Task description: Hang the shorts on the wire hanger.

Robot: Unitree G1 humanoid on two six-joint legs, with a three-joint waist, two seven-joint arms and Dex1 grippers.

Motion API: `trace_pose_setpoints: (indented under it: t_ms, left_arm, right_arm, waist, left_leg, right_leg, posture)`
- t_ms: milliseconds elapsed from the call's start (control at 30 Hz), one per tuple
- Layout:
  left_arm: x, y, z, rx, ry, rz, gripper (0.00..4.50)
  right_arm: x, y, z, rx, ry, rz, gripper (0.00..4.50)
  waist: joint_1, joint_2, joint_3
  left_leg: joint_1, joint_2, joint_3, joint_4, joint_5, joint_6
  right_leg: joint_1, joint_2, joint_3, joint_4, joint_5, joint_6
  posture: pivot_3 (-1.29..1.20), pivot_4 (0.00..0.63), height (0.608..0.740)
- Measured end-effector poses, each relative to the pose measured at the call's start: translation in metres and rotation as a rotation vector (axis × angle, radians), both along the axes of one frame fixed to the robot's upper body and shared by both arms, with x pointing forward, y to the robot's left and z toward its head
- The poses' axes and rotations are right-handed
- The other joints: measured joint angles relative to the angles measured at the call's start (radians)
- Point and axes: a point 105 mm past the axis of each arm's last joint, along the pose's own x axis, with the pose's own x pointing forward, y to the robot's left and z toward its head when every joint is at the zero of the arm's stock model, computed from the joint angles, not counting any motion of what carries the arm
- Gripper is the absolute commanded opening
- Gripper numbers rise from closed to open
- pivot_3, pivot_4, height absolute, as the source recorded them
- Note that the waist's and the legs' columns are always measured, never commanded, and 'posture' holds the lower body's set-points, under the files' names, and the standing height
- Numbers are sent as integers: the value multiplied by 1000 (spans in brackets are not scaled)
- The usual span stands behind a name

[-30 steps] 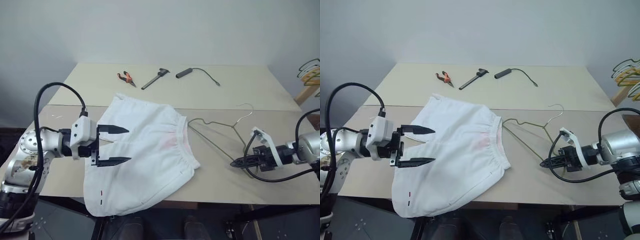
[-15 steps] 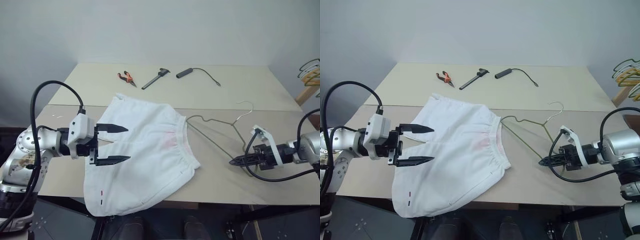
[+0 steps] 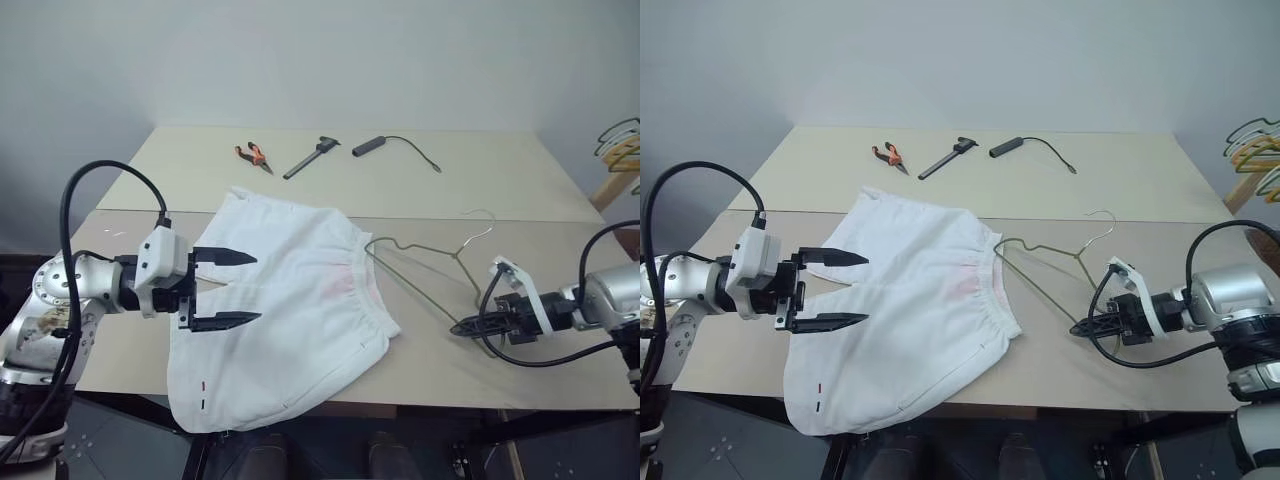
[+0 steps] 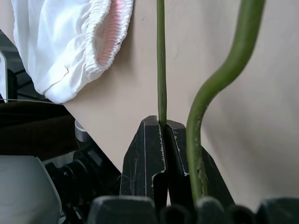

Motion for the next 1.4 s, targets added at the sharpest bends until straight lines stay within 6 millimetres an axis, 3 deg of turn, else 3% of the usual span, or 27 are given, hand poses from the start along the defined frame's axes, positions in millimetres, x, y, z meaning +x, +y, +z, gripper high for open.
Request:
trace_pose_setpoints:
  t_ms: [300, 733, 1033, 1267, 1400]
  left_arm:
    - [-4, 2, -2, 16, 6, 2, 4479]
    - [-3, 0, 1, 17, -5, -6, 4479]
    - [-4, 1, 1, 30, 0, -14, 4479]
    - [-6, 3, -3, 31, 12, -1, 4479]
    - [-10, 6, -2, 33, 3, 18, 4479]
  right_arm:
    - [3, -7, 0, -15, -8, -26, 0]
    - [-3, -1, 3, -8, -3, 37, 0]
    - [-8, 2, -8, -4, 44, 70, 0]
    - [9, 18, -4, 62, 19, 64, 0]
    - [5, 26, -4, 98, 45, 117, 0]
  waist:
    - [1, 0, 0]
    - [0, 0, 0]
    - [0, 0, 0]
    - [3, 0, 0]
    - [14, 0, 0]
  left_leg:
    - [0, 0, 0, 0, 0, 0]
    - [0, 0, 0, 0, 0, 0]
    - [1, 0, 0, 0, 0, 0]
    - [0, 0, -1, -1, 0, 0]
    - [-1, 0, -1, -1, 0, 0]
  right_leg:
    - [0, 0, 0, 0, 0, 0]
    - [0, 0, 0, 0, 0, 0]
    - [1, 0, 0, 0, 0, 0]
    - [0, 0, 0, 0, 0, 0]
    - [-1, 0, 0, -1, 0, 0]
  posture:
    - [70, 69, 740]
    - [68, 78, 740]
    - [88, 77, 740]
    - [126, 77, 740]
    - [142, 79, 740]
